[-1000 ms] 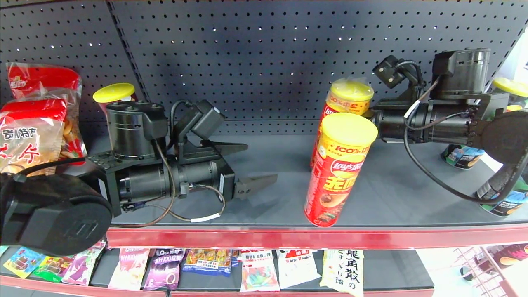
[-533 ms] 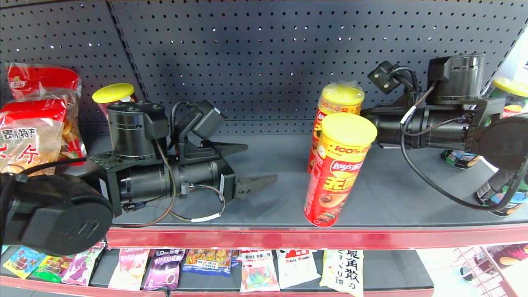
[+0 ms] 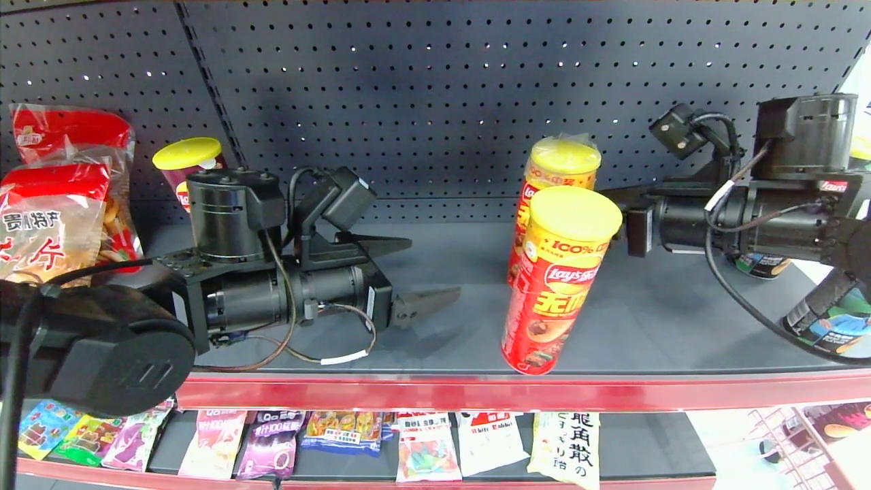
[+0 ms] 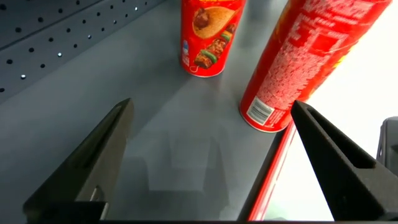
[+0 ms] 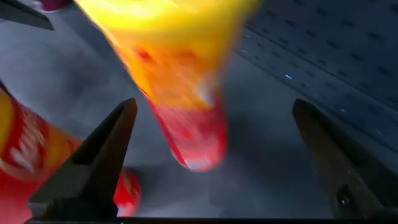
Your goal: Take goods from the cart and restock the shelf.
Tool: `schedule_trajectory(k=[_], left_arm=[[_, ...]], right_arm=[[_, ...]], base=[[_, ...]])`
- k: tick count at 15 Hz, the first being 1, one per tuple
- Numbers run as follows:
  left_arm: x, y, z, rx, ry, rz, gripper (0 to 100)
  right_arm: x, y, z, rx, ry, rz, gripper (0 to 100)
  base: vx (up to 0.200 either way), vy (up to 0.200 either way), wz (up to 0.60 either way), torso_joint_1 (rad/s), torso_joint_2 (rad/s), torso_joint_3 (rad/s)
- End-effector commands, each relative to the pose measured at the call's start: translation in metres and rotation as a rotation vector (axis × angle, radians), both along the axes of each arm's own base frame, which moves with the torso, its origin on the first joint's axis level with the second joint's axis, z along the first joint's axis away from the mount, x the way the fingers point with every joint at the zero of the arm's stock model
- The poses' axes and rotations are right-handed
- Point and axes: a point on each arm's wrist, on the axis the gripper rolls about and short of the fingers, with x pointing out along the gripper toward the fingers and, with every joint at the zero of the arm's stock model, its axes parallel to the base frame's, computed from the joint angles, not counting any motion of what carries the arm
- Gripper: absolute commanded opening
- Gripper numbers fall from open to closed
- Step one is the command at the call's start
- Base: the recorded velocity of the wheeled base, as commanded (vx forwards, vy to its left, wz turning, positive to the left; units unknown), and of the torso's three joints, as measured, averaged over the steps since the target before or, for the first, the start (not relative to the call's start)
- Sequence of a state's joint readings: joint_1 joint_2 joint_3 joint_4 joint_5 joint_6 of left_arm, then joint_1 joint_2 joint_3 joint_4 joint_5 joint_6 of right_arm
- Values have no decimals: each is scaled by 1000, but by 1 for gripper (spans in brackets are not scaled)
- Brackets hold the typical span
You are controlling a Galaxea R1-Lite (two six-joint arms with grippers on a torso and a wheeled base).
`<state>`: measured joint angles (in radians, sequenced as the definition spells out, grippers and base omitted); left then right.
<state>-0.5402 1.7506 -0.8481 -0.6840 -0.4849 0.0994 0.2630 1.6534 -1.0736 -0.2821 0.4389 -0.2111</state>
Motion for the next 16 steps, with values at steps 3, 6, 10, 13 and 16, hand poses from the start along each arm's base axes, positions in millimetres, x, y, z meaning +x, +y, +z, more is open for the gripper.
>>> schedule_trajectory(k=[3, 6, 10, 13, 16], left_arm=[[6, -5, -10, 15, 22, -5, 100], [5, -10, -15, 24, 35, -22, 100], [9, -24, -37, 78, 59, -60, 100], [14, -37, -45, 104, 43, -89, 100], [19, -43, -48, 105, 43, -95, 100]], right_arm=[[-31, -30, 6, 13, -11, -78, 100], [-69, -36, -3, 39, 28, -90, 100], [-132, -49, -30, 33, 57, -89, 100], [-172, -56, -43, 41, 33, -89, 100], [-177, -58, -41, 45, 12, -99, 100]], base=[[0, 0, 0, 0, 0, 0], [0, 0, 0, 0, 0, 0], [0, 0, 0, 0, 0, 0], [0, 0, 0, 0, 0, 0], [0, 0, 0, 0, 0, 0]])
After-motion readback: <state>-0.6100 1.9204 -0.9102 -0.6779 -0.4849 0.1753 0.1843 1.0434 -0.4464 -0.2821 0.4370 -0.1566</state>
